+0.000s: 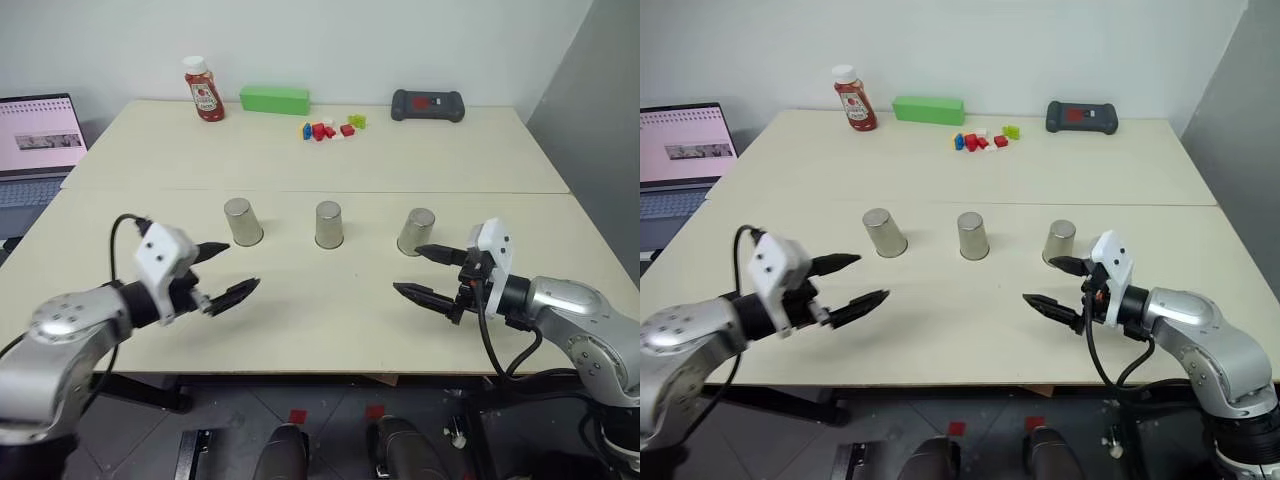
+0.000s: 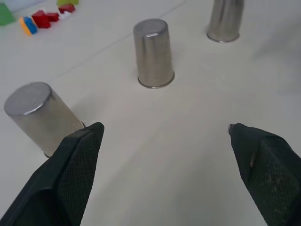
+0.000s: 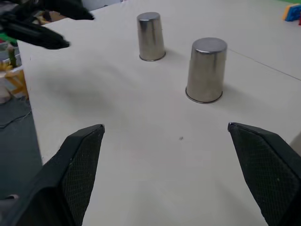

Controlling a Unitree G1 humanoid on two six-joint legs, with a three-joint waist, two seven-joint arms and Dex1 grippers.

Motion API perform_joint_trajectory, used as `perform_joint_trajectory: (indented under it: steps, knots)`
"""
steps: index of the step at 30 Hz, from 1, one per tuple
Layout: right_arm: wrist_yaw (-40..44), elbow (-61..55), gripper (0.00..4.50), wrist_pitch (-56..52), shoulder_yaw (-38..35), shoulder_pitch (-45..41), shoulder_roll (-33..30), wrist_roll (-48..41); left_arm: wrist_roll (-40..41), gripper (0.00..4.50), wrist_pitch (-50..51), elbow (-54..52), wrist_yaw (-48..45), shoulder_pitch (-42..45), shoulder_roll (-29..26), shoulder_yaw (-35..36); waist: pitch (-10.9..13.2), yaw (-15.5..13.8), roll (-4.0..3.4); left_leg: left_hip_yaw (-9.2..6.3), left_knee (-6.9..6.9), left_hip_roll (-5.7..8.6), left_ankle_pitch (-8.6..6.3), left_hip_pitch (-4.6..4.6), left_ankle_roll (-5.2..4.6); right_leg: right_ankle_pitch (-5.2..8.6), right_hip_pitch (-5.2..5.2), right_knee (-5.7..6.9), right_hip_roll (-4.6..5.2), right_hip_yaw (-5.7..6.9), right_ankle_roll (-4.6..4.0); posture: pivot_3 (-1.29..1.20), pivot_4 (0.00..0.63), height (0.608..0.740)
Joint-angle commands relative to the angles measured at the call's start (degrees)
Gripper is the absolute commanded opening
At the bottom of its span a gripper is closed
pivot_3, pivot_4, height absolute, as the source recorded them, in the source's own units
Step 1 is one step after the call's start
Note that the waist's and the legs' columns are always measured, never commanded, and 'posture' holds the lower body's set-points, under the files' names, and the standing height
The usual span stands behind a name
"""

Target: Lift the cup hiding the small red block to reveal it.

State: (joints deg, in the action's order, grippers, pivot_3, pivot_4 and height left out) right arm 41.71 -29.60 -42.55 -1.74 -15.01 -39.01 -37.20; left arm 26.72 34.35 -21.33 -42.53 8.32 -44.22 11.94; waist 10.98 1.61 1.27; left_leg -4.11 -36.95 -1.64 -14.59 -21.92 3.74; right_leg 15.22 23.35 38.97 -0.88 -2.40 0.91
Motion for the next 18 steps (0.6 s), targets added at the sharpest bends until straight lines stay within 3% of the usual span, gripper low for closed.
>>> perform_joint_trajectory:
  steps: [1,10,18]
  knots:
    - [-0.07,-3.13,4.47,-0.87,-0.62,-0.79,-0.73,-1.16,-4.2,4.5,-2.42,4.41,3.17,6.45,3.33,-5.4,-0.02,0.11,0.05,0.0,-0.01,0.0,0.0,-0.01,0.0,-0.01,0.0,0.0,0.0,0.0,0.01,0.0,0.15,0.74]
    - [-1.9,-6.44,4.47,-3.23,-2.16,0.57,-1.17,-2.83,-9.78,4.5,-5.19,19.01,3.12,20.31,11.82,-15.0,-0.03,0.26,0.08,0.01,0.01,0.03,0.0,-0.06,0.0,-0.02,0.02,-0.04,-0.01,-0.02,0.02,0.0,0.15,0.74]
    - [-4.12,-9.14,4.47,-4.71,-3.07,1.79,-1.24,-4.33,-14.47,4.5,-9.71,32.28,4.74,29.47,17.76,-17.35,-0.03,0.12,0.09,0.0,-0.02,0.04,0.0,-0.07,0.0,-0.02,0.02,-0.01,-0.02,-0.02,0.03,0.0,0.15,0.74]
